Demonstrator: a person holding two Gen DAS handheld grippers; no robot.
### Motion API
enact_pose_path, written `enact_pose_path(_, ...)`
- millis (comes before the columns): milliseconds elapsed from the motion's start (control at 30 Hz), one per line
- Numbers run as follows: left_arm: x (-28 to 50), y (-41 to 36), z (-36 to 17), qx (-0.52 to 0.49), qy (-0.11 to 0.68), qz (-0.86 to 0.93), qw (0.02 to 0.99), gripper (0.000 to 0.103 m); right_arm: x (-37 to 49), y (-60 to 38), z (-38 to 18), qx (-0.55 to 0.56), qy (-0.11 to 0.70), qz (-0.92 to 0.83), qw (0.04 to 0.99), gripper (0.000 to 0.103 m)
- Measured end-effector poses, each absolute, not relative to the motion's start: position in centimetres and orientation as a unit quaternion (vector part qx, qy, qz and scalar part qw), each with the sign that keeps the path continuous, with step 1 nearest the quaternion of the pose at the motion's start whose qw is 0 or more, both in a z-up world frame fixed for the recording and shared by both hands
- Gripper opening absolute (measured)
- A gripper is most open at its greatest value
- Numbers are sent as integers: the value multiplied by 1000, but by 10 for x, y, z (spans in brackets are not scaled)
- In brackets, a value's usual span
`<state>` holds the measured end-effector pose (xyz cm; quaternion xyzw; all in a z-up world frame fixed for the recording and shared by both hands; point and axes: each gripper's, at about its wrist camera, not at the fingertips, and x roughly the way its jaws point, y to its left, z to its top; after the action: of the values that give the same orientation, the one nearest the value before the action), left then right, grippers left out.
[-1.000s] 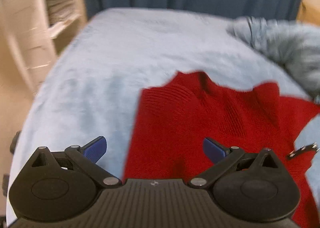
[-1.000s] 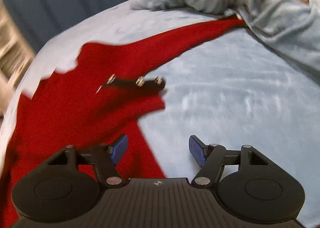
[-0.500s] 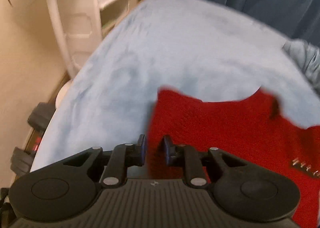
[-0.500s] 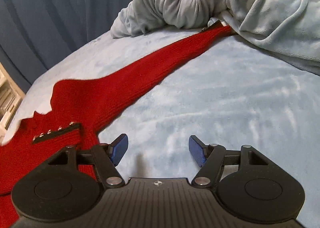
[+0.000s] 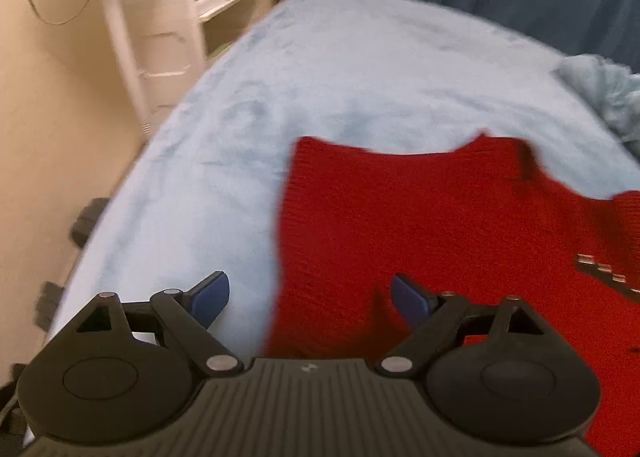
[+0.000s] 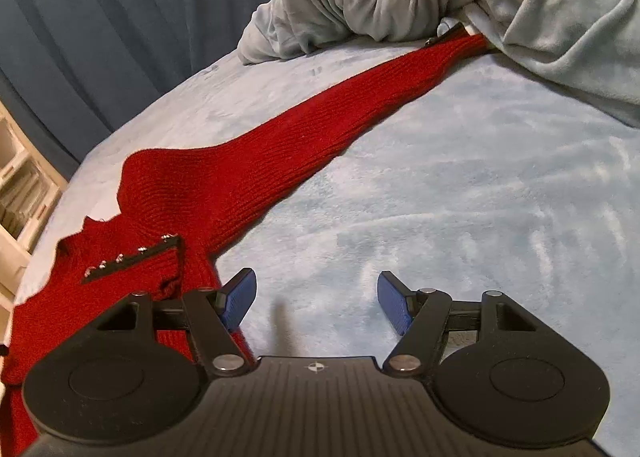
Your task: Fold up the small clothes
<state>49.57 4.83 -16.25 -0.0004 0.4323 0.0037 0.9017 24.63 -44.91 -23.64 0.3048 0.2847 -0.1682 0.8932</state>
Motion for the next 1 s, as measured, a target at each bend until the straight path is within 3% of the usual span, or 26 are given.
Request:
enact_pose_path(167,494,-23,-151,53,410,-96,905,93,249,-446,-236,314,288,-152,892,69)
enact_pose_path(267,509,-78,-156,96,413,-147,894,103,251,-446,-237,319,291,-145,890,69)
enact_pose_path(467,522,-177,-198,212,417,-232,853,103,253,-448,-241,328,302,-141,884,69)
enact_pose_path(633,515,-212,-229,262,388,-243,849,103,253,-451,-241,338,304,-137,880,69)
enact_pose_path(667,515,-213,-230,254,387,-245,852,95,253,-452,-241,341,305,-137,879,69)
enact_pose_path(700,515,-211,-229,227,396,-273,847,64,252,-454,-241,344,304,-138,878,69)
enact_pose_path(733,515,-210,-225,212,400,-297,841,61,252,-455,-242,348,304,-140,876,69)
enact_pose_path(767,513,-210,-224,219,390,-304,841,49,251,-457,-242,353,304,-142,873,69)
enact_pose_path(800,511,-210,-222,230,380,-316,838,27,251,-459,-243,361,303,-143,870,69)
enact_pose_path(900,519,-205,-217,213,388,-308,843,13,250,-462,-243,372,301,-145,866,69)
enact_pose_path(1000,534,-202,-209,175,387,-275,862,11,250,-461,-243,373,301,-148,865,69)
